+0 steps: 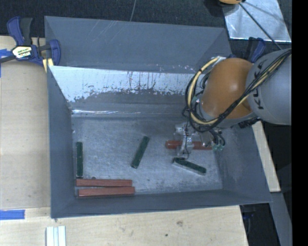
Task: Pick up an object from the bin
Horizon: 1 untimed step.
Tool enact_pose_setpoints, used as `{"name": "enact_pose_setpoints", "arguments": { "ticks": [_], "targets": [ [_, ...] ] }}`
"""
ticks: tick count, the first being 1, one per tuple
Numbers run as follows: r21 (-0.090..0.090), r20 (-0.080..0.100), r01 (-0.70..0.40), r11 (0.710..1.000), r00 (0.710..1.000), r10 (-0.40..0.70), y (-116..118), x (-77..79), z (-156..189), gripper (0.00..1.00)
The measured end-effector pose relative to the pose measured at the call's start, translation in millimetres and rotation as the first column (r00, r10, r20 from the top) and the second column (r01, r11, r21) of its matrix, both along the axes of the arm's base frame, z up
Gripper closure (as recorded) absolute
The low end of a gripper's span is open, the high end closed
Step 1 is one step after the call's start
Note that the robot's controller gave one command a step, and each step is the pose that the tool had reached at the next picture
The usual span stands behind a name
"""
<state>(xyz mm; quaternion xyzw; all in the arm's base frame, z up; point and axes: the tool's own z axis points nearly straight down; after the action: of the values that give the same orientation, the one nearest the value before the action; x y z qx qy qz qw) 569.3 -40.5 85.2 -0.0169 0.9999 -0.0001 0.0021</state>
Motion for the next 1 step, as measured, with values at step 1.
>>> {"name": "enact_pose_setpoints", "arguments": {
  "ticks": [1],
  "targets": [
    [0.000,-0.005,0.008,1.000,1.000,-0.008,-14.6,0.2,45.3,1.00]
  ]
}}
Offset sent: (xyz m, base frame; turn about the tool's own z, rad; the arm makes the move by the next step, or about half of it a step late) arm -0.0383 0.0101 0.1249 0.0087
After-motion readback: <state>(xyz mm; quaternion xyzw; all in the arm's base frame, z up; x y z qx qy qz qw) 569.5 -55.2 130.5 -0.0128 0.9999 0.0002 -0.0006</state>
